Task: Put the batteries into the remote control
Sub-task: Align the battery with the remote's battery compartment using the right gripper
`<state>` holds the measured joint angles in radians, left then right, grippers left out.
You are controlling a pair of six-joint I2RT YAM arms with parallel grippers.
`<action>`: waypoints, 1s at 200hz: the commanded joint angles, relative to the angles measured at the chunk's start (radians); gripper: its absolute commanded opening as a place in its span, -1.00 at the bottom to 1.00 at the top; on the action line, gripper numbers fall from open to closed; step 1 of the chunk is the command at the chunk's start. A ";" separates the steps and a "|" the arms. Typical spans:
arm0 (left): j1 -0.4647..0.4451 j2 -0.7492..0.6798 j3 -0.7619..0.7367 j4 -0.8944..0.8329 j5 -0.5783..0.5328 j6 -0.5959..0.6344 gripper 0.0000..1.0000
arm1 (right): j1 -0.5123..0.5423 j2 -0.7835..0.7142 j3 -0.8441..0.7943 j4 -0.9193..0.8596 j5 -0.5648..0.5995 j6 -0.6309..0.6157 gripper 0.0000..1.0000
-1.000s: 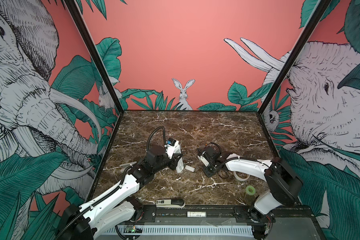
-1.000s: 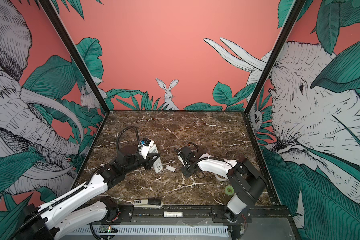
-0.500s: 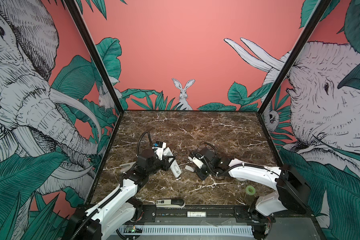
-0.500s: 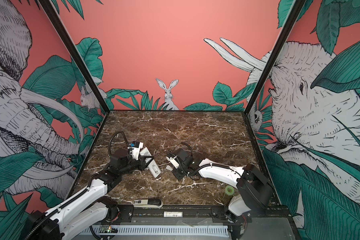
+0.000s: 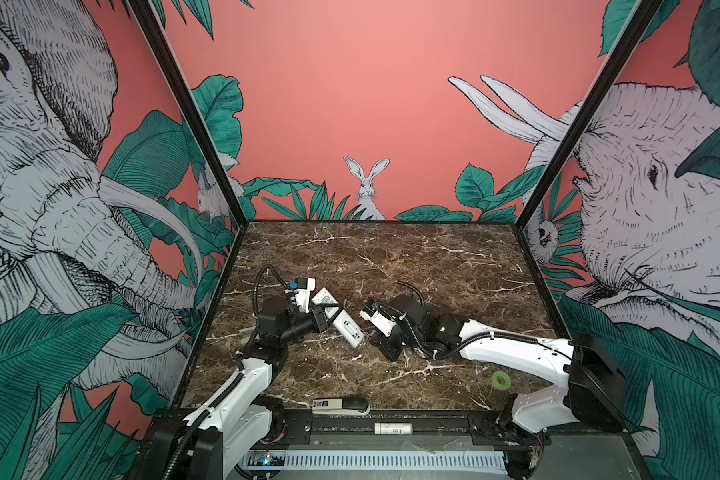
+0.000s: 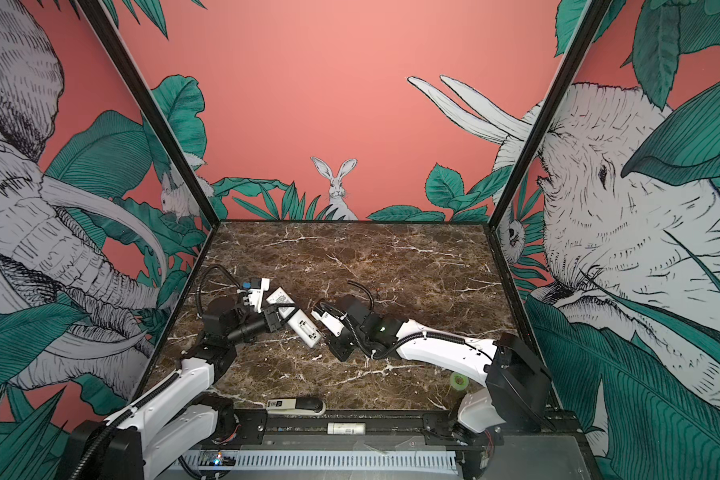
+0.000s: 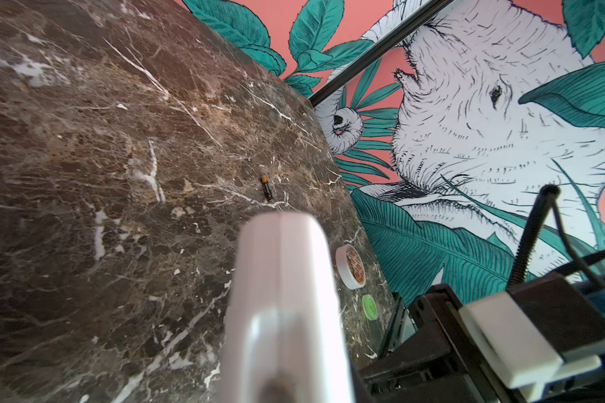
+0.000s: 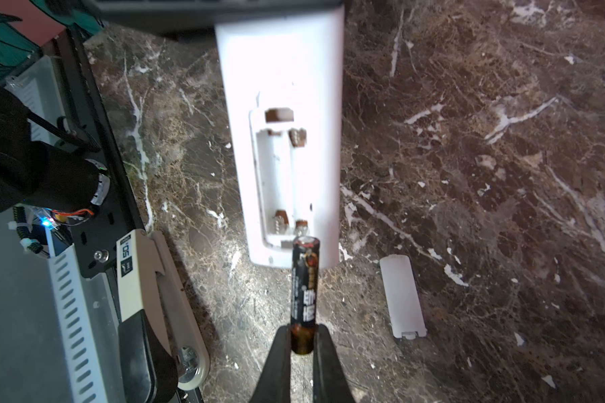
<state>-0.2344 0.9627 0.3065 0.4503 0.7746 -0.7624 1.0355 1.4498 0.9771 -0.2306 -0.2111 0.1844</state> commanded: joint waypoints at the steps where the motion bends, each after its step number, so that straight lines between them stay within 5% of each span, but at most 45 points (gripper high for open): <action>1: 0.006 0.017 -0.009 0.145 0.079 -0.062 -1.00 | 0.010 -0.022 0.039 -0.007 -0.021 0.000 -0.78; 200: 0.009 0.068 -0.011 0.255 0.112 -0.124 -1.00 | 0.024 0.127 0.287 -0.312 0.096 0.025 -0.69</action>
<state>-0.2321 1.0355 0.2974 0.6575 0.8650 -0.8703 1.0538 1.5589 1.2324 -0.5091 -0.1486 0.1967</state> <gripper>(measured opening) 0.208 0.155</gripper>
